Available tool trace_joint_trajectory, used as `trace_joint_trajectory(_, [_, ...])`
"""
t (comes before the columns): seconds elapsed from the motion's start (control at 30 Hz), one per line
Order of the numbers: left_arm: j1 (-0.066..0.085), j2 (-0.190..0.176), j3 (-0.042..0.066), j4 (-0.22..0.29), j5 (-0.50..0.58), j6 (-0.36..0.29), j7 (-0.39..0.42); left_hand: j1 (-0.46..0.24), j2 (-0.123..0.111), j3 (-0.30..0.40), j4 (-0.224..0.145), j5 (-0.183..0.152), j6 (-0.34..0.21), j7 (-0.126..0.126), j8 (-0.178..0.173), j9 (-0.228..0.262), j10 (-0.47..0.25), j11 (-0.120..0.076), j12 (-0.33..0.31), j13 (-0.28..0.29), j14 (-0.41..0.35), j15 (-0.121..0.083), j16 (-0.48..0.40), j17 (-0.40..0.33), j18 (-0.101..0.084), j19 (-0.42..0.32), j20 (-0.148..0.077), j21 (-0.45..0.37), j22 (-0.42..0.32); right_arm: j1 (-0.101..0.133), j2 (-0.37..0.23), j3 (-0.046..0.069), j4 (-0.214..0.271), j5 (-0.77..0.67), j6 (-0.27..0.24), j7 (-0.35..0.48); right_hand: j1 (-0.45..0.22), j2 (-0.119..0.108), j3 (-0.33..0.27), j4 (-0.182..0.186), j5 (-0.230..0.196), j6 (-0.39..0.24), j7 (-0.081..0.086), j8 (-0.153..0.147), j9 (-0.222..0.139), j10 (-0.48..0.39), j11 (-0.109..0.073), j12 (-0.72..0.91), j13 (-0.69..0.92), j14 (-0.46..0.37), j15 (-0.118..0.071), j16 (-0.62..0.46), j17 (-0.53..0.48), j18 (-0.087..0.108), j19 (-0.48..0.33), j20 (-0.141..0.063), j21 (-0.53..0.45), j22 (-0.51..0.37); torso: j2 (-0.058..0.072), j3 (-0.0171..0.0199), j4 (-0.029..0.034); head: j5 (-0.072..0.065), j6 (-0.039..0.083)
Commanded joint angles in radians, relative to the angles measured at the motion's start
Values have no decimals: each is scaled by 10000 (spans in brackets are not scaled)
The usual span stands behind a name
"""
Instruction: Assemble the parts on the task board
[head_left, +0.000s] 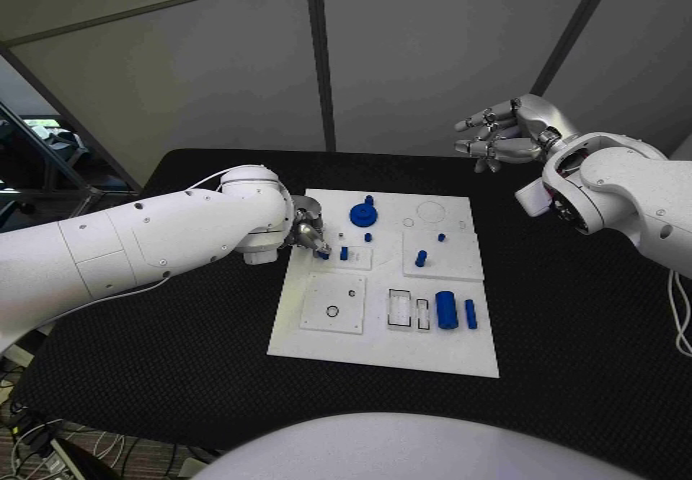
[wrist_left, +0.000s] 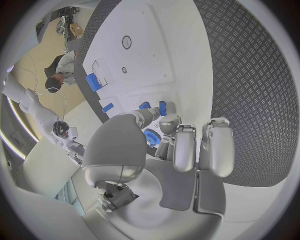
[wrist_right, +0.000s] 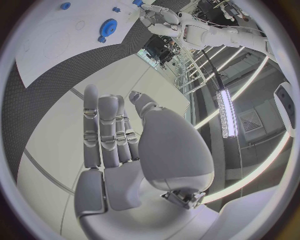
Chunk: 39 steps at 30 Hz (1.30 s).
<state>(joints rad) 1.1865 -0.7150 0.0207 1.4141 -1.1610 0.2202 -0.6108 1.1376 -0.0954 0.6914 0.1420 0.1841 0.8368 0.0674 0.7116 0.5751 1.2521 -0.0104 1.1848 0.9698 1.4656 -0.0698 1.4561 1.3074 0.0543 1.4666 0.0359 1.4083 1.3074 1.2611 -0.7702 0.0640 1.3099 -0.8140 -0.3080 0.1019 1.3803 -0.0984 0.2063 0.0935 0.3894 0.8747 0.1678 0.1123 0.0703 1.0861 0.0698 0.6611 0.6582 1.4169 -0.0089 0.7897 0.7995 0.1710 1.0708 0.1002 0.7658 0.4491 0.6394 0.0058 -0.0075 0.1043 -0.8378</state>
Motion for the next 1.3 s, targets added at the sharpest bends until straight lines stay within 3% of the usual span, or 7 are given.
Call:
trace_joint_trajectory(0.03, [-25,39,-31,-43,-49,327,-102,-318,-72,1125,-1024,9,13,-82,65,20,47,-54,-45,-17,730,-80,-11,1590,-90,354,-79,12,752,19,9,5,-1,-16,71,73,-23,-51,112,-2,288,-48,-2,39,11,-64,34,-5,-26,52,21,-98,27,127,68,9,-76,-27,3,-5,-6,-10,-12])
trace_joint_trajectory(0.23, [-24,109,-30,-151,-49,559,-103,-875,-106,1044,-859,-10,48,-133,118,10,-1,-88,-144,-165,730,-106,-12,1590,-95,366,-100,23,782,19,23,5,-8,-16,74,79,-33,-63,126,3,348,-50,-1,41,11,-66,36,0,-29,57,22,-109,38,126,74,9,-85,-32,-1,4,1,-16,-44])
trace_joint_trajectory(0.7, [-22,223,-30,-327,-50,692,-109,-1472,-143,702,-646,-50,137,-171,143,-53,-36,-114,-240,-314,732,-127,-13,1591,-95,369,-121,9,788,19,8,5,2,-16,72,86,-39,-67,126,6,354,-52,0,40,10,-65,37,2,-29,58,22,-111,40,125,75,9,-87,-32,3,-3,-4,-47,-50])
trace_joint_trajectory(1.3, [-23,316,-32,-490,-51,537,-118,-2064,-221,-498,-193,-73,361,-213,132,-238,9,-139,-189,-274,734,-148,-12,1595,-112,400,-141,47,871,19,-15,5,20,-20,78,82,-50,-74,126,11,359,-56,1,39,10,-65,39,4,-29,57,23,-133,25,125,77,10,-90,-34,2,-2,2,-81,-97])
